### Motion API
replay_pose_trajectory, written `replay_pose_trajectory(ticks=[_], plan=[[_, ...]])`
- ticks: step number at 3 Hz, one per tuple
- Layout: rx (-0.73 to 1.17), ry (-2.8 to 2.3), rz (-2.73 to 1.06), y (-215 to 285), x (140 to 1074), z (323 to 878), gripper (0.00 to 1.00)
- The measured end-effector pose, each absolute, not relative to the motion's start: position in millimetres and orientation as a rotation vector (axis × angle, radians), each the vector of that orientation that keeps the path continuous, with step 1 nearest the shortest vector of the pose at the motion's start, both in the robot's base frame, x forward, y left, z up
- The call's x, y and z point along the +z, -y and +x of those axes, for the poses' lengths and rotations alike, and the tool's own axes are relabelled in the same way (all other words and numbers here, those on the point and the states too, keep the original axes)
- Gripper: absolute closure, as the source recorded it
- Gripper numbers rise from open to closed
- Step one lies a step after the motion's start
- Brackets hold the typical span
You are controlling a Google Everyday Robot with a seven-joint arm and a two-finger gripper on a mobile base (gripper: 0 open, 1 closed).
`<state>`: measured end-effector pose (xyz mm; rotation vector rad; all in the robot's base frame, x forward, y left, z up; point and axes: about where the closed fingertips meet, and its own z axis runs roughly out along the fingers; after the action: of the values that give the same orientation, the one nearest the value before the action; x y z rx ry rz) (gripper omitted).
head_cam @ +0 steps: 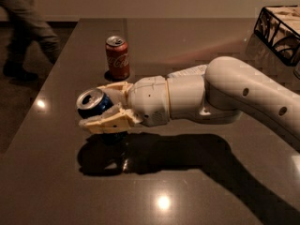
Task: Place pepsi can upright
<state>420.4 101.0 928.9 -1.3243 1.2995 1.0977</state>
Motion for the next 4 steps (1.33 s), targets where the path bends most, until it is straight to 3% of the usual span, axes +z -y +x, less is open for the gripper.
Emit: replay_pose_trajectory(ticks=[2,4], plan=[[1.147,-1.249,-1.234,-94,912,421,1.0],[1.152,-1.188,-1.116,-86,904,422,0.51]])
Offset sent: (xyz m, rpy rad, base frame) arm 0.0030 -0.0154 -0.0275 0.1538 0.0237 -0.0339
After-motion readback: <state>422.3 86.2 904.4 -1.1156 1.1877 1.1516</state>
